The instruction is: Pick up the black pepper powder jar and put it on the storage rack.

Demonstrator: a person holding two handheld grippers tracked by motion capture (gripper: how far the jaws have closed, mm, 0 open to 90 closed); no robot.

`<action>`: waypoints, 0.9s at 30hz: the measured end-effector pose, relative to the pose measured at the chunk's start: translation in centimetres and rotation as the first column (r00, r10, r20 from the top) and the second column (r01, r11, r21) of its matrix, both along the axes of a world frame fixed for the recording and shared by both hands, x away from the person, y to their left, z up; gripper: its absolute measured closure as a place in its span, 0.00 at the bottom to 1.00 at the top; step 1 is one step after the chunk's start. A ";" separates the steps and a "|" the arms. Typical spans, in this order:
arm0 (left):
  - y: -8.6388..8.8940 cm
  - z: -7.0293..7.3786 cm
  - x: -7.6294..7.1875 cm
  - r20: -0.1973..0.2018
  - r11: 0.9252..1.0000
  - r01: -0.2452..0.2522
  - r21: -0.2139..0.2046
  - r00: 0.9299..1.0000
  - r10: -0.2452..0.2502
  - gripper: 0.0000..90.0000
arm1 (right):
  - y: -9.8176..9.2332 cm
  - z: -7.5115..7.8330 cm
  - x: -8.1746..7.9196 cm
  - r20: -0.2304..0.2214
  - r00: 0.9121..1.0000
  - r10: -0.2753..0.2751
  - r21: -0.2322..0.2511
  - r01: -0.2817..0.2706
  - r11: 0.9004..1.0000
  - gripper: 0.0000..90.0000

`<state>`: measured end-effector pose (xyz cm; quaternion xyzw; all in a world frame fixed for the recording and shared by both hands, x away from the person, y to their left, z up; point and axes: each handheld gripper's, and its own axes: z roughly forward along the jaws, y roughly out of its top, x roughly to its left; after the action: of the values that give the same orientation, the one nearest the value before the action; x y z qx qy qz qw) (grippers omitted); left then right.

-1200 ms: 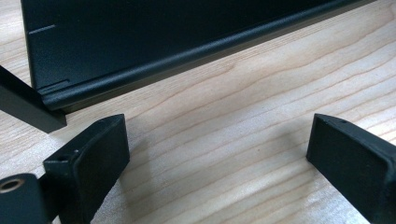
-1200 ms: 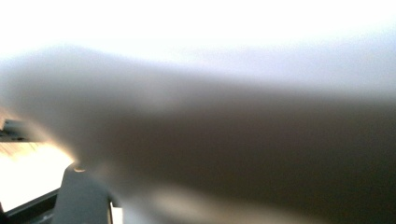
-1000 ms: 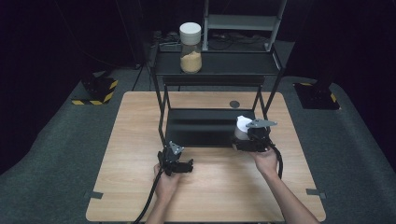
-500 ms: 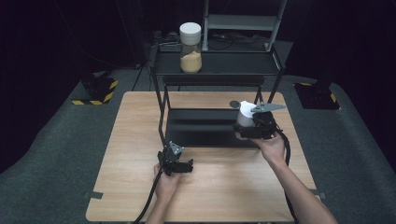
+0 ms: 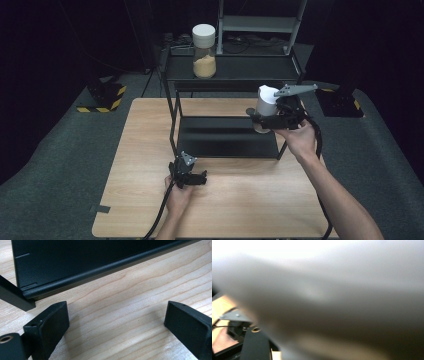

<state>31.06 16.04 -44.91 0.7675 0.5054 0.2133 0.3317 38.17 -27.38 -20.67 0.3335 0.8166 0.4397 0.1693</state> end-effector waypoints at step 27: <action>0.0 0.0 0.0 -0.002 1.000 0.000 -0.001 1.000 0.000 0.06 | 4.0 10.9 4.1 0.029 0.996 -0.088 0.006 0.088 0.996 0.34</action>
<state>31.06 16.04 -44.90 0.7675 0.5058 0.2125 0.3316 42.31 -23.41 -9.78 0.3632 0.7974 0.4386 0.1995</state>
